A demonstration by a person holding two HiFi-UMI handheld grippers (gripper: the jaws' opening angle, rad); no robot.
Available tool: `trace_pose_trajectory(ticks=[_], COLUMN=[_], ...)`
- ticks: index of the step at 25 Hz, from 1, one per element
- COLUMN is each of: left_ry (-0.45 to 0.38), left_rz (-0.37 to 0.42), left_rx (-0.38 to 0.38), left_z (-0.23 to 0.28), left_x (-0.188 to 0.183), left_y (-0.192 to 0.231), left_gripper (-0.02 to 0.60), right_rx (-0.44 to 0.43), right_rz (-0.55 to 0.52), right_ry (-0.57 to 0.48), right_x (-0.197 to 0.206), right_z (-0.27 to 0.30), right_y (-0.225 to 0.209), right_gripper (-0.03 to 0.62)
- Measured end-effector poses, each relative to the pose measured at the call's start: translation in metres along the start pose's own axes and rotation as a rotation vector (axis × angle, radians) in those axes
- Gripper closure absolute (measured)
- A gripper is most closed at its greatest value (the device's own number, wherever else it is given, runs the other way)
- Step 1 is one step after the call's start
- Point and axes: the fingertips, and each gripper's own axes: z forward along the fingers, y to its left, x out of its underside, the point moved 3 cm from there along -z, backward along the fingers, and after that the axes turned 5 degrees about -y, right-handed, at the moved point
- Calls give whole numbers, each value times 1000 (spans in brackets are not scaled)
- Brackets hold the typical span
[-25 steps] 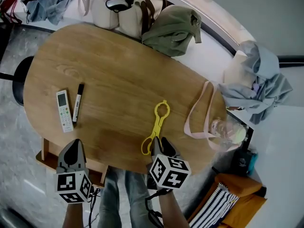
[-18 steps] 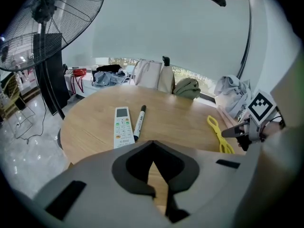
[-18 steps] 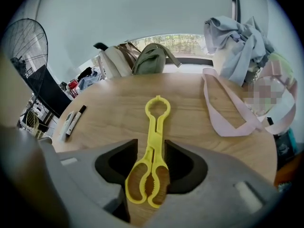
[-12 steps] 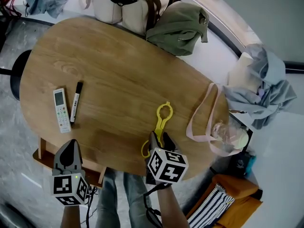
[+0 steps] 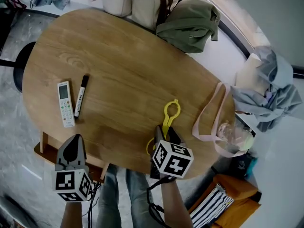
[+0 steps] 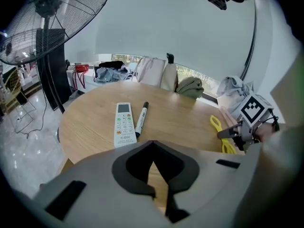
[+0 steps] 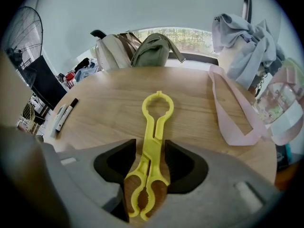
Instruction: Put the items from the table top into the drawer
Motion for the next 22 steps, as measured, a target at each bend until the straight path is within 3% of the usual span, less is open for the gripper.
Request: trace_pose_trajectory(ticks=[22], left_ry=[-14], left_rz=[-39], left_rx=[-31], left_z=[-11], left_x=[9], left_y=[0], left_gripper=[586], right_rx=[8], right_rz=[-67], right_ry=[19], right_x=[-2], right_z=[-3], right_y=[-9], right_gripper=[476])
